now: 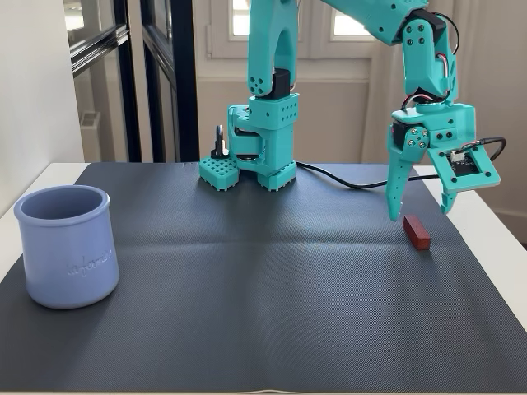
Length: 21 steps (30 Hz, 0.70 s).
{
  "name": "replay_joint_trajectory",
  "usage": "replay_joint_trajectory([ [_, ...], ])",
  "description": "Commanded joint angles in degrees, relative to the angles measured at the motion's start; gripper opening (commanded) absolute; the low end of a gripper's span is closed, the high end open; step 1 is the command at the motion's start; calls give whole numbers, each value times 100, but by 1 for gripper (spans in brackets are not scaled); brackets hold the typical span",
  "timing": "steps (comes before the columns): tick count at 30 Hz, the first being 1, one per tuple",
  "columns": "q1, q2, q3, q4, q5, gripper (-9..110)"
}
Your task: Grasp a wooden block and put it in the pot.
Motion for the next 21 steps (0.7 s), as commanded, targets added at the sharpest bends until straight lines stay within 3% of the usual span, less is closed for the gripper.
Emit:
replay_joint_trajectory([
  [1, -132, -88, -360, -62, 132, 26],
  [21, 352, -606, -334, -62, 88, 26],
])
